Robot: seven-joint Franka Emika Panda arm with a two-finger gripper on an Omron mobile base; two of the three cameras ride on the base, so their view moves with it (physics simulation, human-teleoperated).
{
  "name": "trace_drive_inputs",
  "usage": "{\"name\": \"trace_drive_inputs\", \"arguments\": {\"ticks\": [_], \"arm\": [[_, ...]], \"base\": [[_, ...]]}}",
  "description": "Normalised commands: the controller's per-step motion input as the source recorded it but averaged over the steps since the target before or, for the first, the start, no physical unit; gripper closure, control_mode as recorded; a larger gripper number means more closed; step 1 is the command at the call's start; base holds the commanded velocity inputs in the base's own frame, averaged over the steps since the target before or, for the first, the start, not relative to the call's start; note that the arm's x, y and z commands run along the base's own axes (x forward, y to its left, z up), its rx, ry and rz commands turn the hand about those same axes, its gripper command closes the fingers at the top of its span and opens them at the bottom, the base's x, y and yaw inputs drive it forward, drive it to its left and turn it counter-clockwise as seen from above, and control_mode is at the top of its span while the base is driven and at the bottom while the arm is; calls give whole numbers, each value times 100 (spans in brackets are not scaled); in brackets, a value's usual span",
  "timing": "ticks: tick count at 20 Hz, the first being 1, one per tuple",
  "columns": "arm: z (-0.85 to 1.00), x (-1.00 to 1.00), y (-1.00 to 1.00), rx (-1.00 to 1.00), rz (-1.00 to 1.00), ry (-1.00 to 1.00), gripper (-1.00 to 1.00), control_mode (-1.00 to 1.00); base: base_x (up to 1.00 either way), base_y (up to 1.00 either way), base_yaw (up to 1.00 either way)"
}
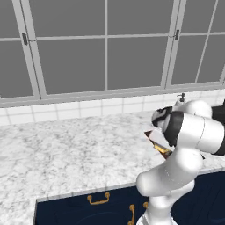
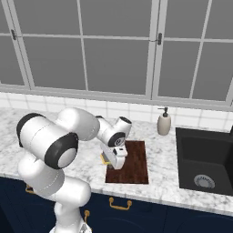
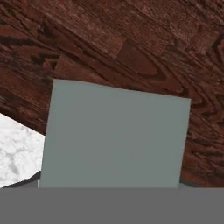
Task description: Pick up the sponge from the counter and clean the cutting board by briefly scrubbing or pressing down on the cutting board. Once finished, release the sponge.
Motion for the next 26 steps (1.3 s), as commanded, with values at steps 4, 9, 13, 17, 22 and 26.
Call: {"name": "trace_drive_inputs", "arguments": {"ticks": [4,9,13,17,22,26], "arm": [[-16,42,0,0,10,0,100,-100],[-6,23,-11,1,11,-2,100,-100],[0,28,-18,4,13,-4,100,-100],[0,44,-19,2,10,0,100,-100],[0,55,-10,0,4,4,100,-100],[-31,66,-8,1,4,3,100,-100]], "base": [[0,0,0],[0,0,0],[0,0,0],[0,0,0],[0,0,0],[0,0,0]]}}
